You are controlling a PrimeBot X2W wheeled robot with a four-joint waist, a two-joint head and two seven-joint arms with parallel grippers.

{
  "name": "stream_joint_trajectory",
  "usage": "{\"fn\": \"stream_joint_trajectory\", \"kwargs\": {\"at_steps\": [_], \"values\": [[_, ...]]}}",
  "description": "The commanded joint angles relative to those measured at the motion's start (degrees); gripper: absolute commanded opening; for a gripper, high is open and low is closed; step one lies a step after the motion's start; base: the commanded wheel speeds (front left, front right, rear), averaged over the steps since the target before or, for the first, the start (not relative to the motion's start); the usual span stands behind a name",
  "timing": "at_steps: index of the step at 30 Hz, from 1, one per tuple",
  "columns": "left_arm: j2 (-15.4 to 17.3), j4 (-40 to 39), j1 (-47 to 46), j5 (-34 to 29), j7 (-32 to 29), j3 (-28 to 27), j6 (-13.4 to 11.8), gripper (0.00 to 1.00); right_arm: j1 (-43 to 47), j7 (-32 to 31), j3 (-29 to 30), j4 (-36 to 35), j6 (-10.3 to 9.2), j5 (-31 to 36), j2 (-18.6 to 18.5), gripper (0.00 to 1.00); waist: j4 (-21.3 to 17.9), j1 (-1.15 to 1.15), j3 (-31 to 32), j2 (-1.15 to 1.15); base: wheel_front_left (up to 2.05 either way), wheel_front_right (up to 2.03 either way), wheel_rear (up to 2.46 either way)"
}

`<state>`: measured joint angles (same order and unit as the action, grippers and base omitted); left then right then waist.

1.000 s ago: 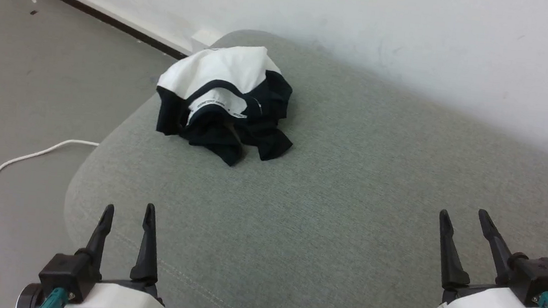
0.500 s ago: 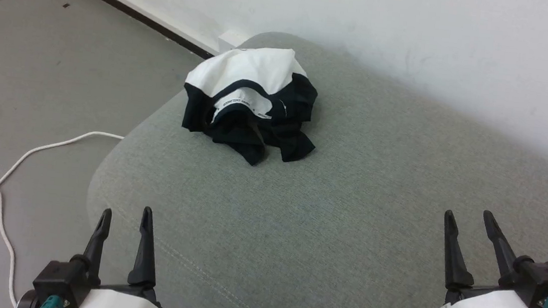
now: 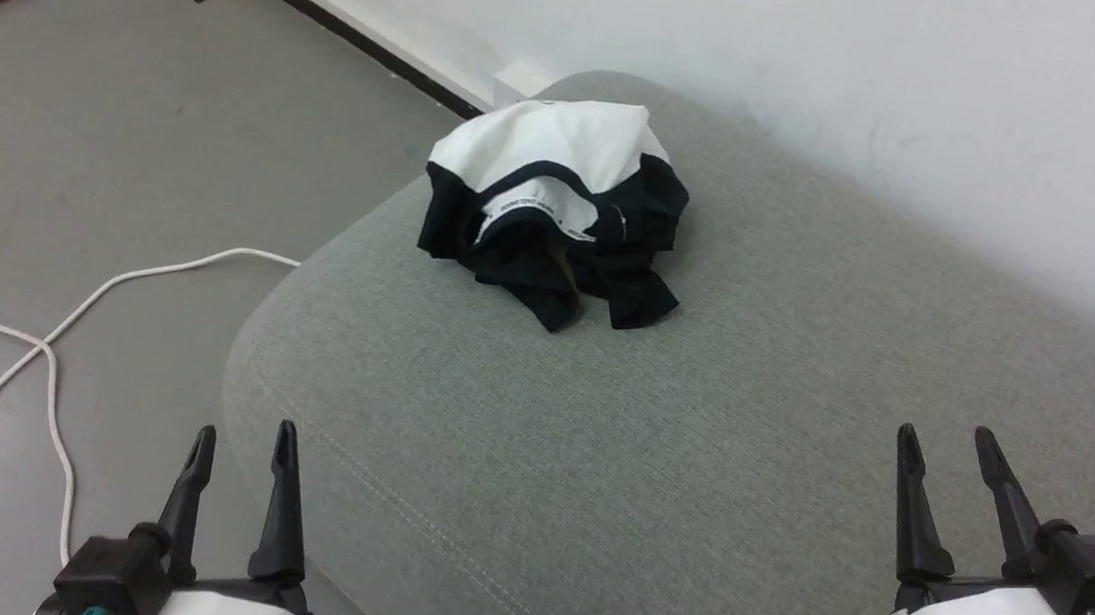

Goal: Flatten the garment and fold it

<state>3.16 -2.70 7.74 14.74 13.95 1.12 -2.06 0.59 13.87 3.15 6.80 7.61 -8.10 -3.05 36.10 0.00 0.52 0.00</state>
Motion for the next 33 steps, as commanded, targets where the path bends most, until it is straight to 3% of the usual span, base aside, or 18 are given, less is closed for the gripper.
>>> {"fn": "stream_joint_trajectory", "kwargs": {"at_steps": [1,19,28,33], "values": [[-0.27,0.06,0.76,0.72,0.55,-0.22,0.29,1.0,0.87,0.62,-0.01,0.36,-0.12,-0.55,0.16,1.0,0.78,0.0,0.21,0.0,0.0,0.0,0.0],[-0.28,-1.29,-0.43,2.91,1.05,0.77,0.85,1.0,0.56,1.13,0.21,-0.1,-0.12,-0.1,0.17,1.0,0.65,0.0,-0.67,0.0,0.0,0.0,0.0],[-0.1,-6.46,-11.84,2.8,-0.41,4.83,2.64,1.0,-0.62,1.02,0.55,-3.05,-0.12,2.3,0.17,1.0,-1.55,0.0,-5.06,0.0,0.0,0.0,0.0],[0.61,-6.9,-22.48,3.64,-5.27,4.14,1.25,1.0,-1.61,-0.46,1.04,-6.83,-0.12,4.06,0.17,1.0,-3.33,0.0,-9.3,0.0,0.0,0.0,0.0]]}}
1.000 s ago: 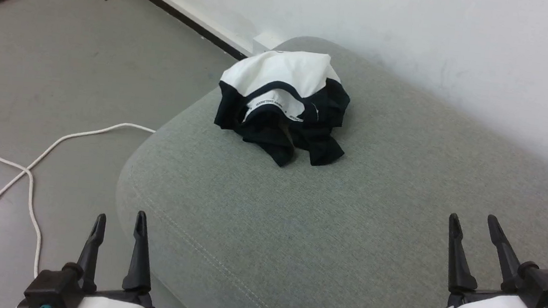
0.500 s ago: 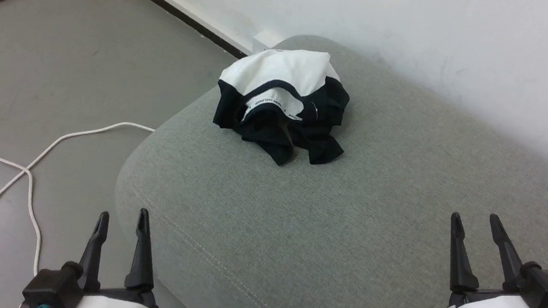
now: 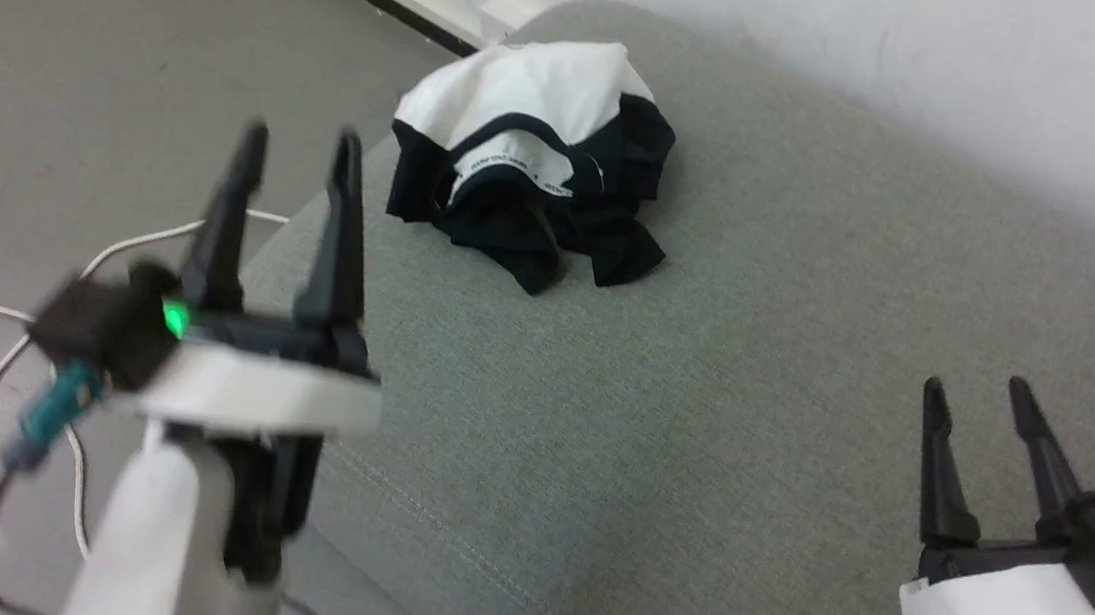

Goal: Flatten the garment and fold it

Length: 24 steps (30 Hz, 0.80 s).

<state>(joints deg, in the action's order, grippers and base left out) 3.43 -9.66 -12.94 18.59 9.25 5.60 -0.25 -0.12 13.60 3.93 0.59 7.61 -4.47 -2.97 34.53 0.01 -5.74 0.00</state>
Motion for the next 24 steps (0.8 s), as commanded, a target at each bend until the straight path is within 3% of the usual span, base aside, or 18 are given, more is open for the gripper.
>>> {"fn": "stream_joint_trajectory", "kwargs": {"at_steps": [1,6,10,18,24], "values": [[0.77,0.35,-4.28,-0.54,-1.85,-0.7,-1.02,1.0,-1.07,-0.61,0.31,-1.63,-0.12,0.76,0.05,1.0,-2.08,-0.01,-4.0,0.0,0.0,0.0,0.0],[2.56,3.37,-17.57,-0.03,-7.91,-3.24,-2.79,1.0,-1.92,-3.33,0.55,-7.8,-0.12,1.22,-2.02,1.0,-3.45,-0.01,-9.19,0.0,0.0,0.0,0.0],[6.11,8.83,-27.18,0.23,-13.44,-4.45,-2.24,1.0,-2.79,-5.92,0.26,-12.82,-0.12,0.75,-4.64,1.0,-5.01,-0.01,-13.23,0.0,0.0,0.0,0.0],[13.77,18.71,-37.5,-1.2,-22.15,-3.0,2.04,1.0,-4.51,-10.47,-0.94,-21.87,-0.12,-0.48,-8.45,1.0,-8.26,-0.01,-19.65,0.0,0.0,0.0,0.0],[14.66,24.31,-40.93,3.24,-27.41,-4.23,3.82,1.0,-5.88,-13.95,-1.72,-28.64,-0.12,-1.56,-11.02,1.0,-10.59,-0.01,-24.51,0.0,0.0,0.0,0.0]]}}
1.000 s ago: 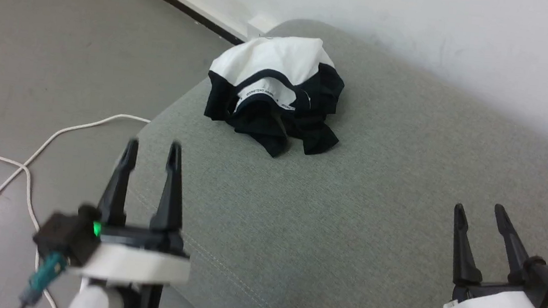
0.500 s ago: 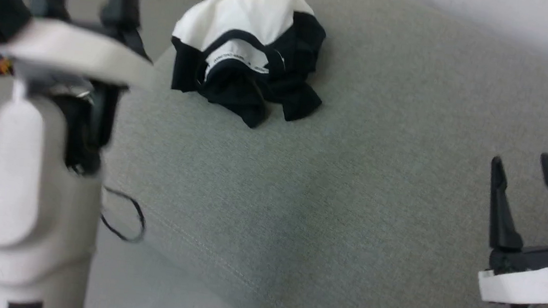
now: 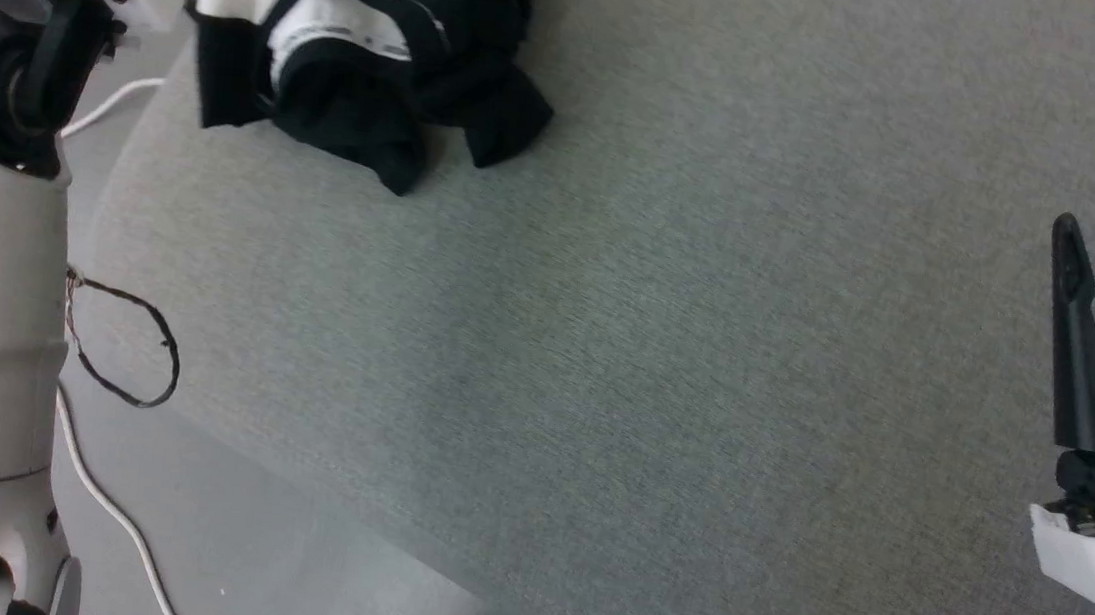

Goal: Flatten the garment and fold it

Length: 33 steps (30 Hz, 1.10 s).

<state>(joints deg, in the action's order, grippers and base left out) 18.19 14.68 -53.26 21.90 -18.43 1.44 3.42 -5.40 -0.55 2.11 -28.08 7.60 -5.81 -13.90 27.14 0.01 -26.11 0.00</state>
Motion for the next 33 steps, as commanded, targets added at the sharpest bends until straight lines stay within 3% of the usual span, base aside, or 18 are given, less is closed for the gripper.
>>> {"fn": "stream_joint_trajectory", "kwargs": {"at_steps": [1,9,21,22,23,24,33], "values": [[-0.17,0.57,-0.98,0.99,-0.51,-0.38,0.43,1.0,-0.8,-0.43,-0.05,-1.05,-0.11,-0.36,-0.59,1.0,-3.53,-0.01,-5.03,0.0,0.0,0.0,0.0],[-0.55,7.63,-1.97,7.23,-7.63,-1.5,1.32,1.0,-2.31,-4.26,-0.81,-6.77,-0.11,-1.28,-3.56,1.0,-6.07,-0.01,-9.15,0.0,0.0,0.0,0.0],[2.82,15.17,3.49,7.6,-17.4,-1.77,-2.71,1.0,-2.81,-4.87,-0.78,-7.01,-0.11,-2.62,-4.53,1.0,-11.4,-0.01,-9.93,0.0,0.0,0.0,0.0],[3.15,15.41,4.0,7.52,-17.61,-1.79,-2.83,0.77,-2.71,-4.86,-0.71,-6.97,-0.11,-2.58,-4.52,1.0,-11.79,-0.01,-9.84,0.0,0.0,0.0,0.0],[3.32,15.61,4.47,7.52,-17.7,-1.8,-2.91,0.35,-2.59,-4.86,-0.58,-6.95,-0.11,-2.56,-4.55,1.0,-12.07,-0.01,-9.8,0.0,0.0,0.0,0.0],[3.32,15.75,4.91,7.57,-17.68,-1.78,-2.96,0.0,-2.48,-4.87,-0.39,-6.97,-0.11,-2.55,-4.59,1.0,-12.27,-0.01,-9.79,0.0,0.0,0.0,0.0],[3.79,15.19,5.47,7.61,-15.39,-1.6,-2.45,0.0,-2.52,-4.51,-0.63,-6.55,-0.11,-2.76,-4.51,1.0,-12.77,-0.01,-8.13,0.0,0.0,0.0,0.0]]}}
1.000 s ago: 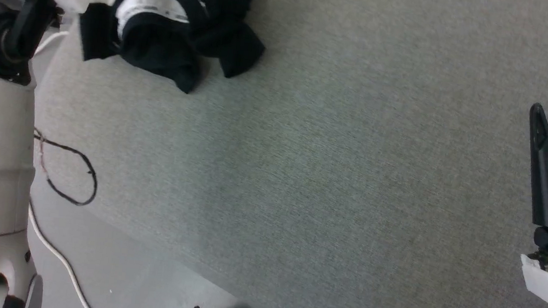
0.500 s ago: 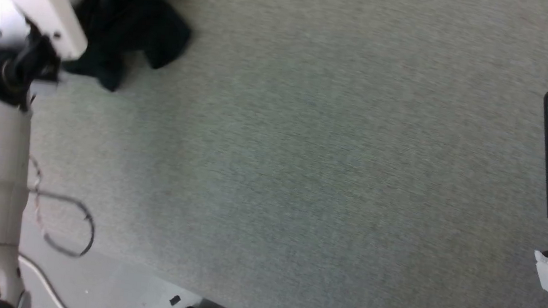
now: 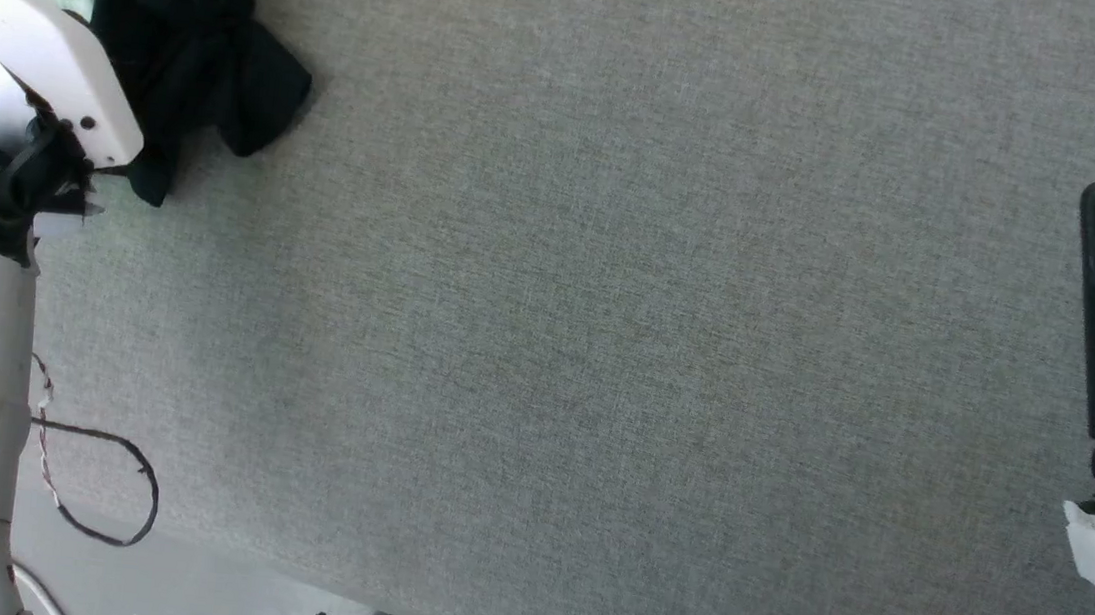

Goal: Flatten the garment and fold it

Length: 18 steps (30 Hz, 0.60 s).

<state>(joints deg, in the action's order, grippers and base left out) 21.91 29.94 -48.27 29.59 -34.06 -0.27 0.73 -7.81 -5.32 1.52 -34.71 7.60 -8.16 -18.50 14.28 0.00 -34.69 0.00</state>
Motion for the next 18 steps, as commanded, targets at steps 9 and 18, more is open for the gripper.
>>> {"fn": "stream_joint_trajectory", "kwargs": {"at_steps": [9,18], "values": [[4.69,-6.6,-3.27,-0.22,0.5,-1.26,0.96,0.0,-1.21,3.89,-1.79,4.55,-0.11,-1.12,3.19,1.0,-0.25,0.0,6.19,0.0,0.0,0.0,0.0],[8.14,-14.52,-8.37,-2.59,2.38,-0.22,1.98,0.0,-0.56,9.02,-2.67,11.1,-0.11,-1.21,8.36,1.0,-1.75,0.0,15.07,0.0,0.0,0.0,0.0]]}}
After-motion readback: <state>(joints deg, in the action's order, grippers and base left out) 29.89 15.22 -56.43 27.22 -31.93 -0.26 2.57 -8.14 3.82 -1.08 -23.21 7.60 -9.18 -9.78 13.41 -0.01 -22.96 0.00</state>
